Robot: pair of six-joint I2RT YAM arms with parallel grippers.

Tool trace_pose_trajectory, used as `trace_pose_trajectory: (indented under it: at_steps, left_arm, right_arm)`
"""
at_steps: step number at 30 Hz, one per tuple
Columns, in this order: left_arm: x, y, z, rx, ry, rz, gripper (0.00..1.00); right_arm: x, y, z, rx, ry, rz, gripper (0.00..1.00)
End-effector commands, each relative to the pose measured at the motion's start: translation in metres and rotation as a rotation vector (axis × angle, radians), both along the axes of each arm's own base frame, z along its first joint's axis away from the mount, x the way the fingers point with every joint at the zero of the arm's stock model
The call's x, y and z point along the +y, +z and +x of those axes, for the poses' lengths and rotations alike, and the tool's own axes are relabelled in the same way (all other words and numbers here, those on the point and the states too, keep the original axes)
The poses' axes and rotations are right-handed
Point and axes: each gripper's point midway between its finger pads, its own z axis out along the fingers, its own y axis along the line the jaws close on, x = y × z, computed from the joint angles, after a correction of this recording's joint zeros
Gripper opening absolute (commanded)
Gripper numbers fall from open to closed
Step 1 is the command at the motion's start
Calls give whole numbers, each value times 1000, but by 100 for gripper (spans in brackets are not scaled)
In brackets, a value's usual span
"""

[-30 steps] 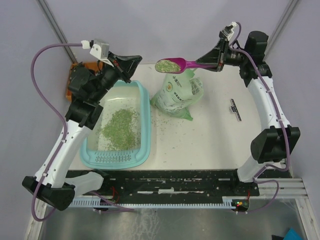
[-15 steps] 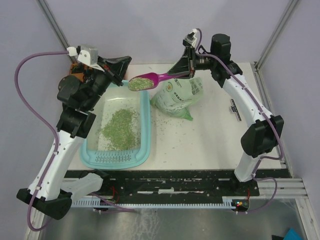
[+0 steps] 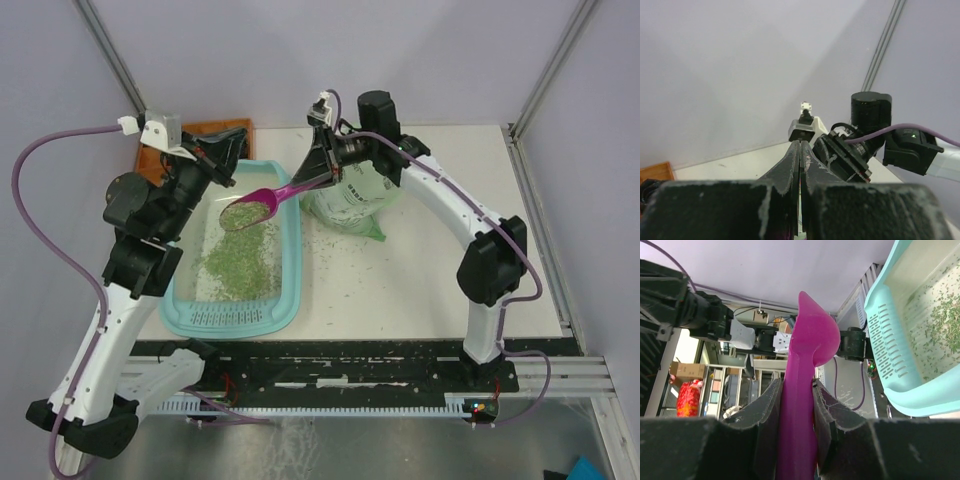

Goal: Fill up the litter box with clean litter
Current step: Pour the cat litter into the litter box.

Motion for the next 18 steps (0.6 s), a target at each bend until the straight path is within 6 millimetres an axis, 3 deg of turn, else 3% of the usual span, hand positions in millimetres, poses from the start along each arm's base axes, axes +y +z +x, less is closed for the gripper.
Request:
trace_pose_trajectory:
  at_steps: [1, 9, 18]
  left_arm:
    - [14, 11, -10, -44, 48, 9, 3]
    - [17, 9, -17, -33, 49, 15, 3]
    - [20, 5, -14, -19, 74, 29, 3]
  right_arm:
    - [24, -1, -9, -62, 55, 16, 2]
    - [58, -44, -13, -90, 101, -62, 2]
    - [64, -98, 4, -241, 78, -234, 2]
